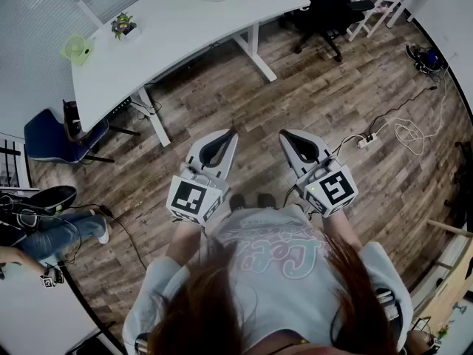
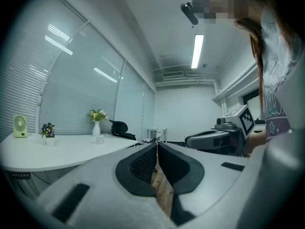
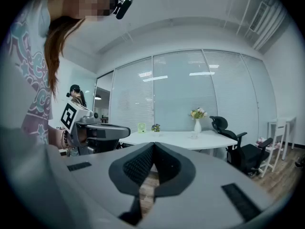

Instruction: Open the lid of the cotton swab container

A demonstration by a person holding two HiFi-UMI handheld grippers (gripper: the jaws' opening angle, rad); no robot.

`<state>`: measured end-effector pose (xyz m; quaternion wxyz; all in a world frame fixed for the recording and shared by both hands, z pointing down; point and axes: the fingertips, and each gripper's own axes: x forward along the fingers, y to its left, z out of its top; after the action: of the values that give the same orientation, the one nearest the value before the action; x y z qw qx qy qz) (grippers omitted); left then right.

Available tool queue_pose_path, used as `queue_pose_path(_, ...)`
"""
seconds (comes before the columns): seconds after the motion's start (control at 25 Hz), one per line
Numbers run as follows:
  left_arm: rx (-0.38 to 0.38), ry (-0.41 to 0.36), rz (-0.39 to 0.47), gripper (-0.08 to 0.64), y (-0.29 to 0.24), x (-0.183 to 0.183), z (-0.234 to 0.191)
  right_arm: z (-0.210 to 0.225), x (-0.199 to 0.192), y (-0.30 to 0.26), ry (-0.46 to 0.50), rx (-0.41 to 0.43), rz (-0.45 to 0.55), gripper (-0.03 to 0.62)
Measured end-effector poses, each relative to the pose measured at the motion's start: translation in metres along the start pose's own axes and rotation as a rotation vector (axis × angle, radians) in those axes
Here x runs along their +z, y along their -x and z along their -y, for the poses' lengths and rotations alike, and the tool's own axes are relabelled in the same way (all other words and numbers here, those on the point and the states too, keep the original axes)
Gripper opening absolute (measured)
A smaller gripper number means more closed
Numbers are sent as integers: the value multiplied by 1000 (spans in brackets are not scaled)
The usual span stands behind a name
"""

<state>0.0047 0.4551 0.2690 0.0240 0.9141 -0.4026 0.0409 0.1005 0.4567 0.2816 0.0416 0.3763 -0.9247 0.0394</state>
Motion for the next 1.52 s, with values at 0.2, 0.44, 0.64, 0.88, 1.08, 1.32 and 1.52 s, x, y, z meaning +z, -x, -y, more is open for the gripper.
queue_pose_path(0.2,1,-4,7,14,1,4,9,2,0,10,16,-18,0,3)
queue_pose_path(0.44,11,-8,6,14,5,5,13,-2,-1,14,23,-15,-1,3)
queue_pose_path(0.64,21,6,7,14,9,7,14,0,-1,16,-3,-17,1,3)
queue_pose_path(0.88,60,45,1,17,11,5,6,2,-2,15,-21,-45,9,5)
queue_pose_path(1.08,62,54,3,171,9,6,5,5,-1,13,-62,-47,27,123)
queue_pose_path(1.32,96,63,11,248,11,4,2,14,1,17,-76,-94,43,286)
queue_pose_path(1.52,109,68,4,267,15,3,-3,18,4,19,-92,-127,58,321)
